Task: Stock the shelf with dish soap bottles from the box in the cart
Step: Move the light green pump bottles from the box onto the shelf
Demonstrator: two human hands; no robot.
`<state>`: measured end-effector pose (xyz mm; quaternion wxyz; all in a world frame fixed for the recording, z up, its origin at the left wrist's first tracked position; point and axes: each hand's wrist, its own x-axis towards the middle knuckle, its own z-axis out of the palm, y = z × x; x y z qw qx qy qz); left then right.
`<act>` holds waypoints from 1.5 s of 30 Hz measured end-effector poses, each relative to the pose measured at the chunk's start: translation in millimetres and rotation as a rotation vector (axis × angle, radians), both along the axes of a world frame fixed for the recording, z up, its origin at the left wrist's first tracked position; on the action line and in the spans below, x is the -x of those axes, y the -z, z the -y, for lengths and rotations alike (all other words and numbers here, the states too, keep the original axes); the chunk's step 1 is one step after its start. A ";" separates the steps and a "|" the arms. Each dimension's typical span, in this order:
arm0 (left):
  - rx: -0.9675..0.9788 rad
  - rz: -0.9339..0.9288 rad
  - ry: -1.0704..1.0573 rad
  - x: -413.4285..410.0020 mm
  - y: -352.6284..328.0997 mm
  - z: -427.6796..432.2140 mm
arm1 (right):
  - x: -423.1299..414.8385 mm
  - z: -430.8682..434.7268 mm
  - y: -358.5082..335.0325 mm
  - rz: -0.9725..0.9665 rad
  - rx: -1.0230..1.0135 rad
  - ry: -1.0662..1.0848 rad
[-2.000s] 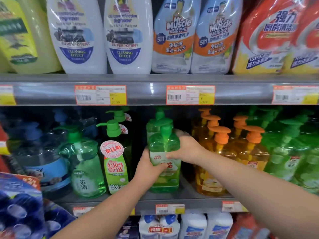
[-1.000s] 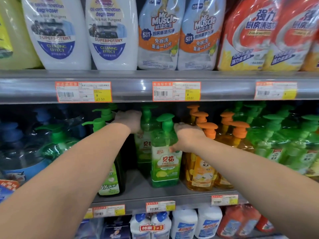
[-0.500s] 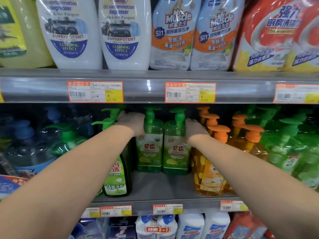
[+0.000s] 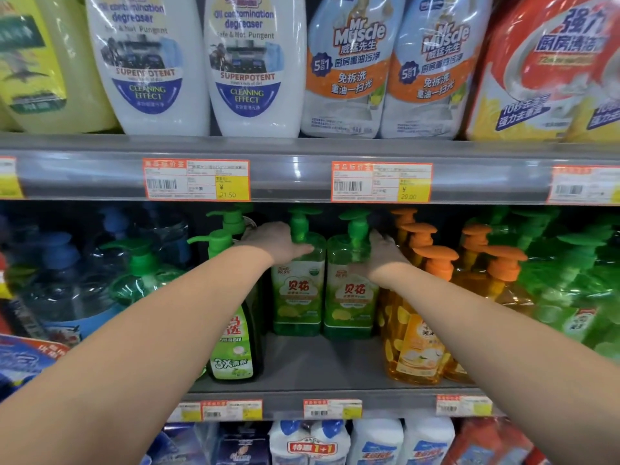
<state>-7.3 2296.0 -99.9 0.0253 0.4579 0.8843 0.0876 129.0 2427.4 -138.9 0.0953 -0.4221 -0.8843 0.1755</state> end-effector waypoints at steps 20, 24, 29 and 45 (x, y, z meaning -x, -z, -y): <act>0.038 -0.406 0.143 -85.5 25.6 90.1 | -62.1 93.6 -9.6 0.151 -0.431 -0.411; 0.068 -0.390 0.138 -91.9 39.3 123.6 | -64.9 122.0 -2.3 0.157 -0.387 -0.451; 0.086 -0.318 0.030 -94.9 53.7 189.4 | -59.1 180.7 4.8 0.227 -0.395 -0.503; 0.185 -0.199 -0.606 -92.1 84.5 650.3 | 27.6 600.5 34.3 0.119 -0.411 -1.049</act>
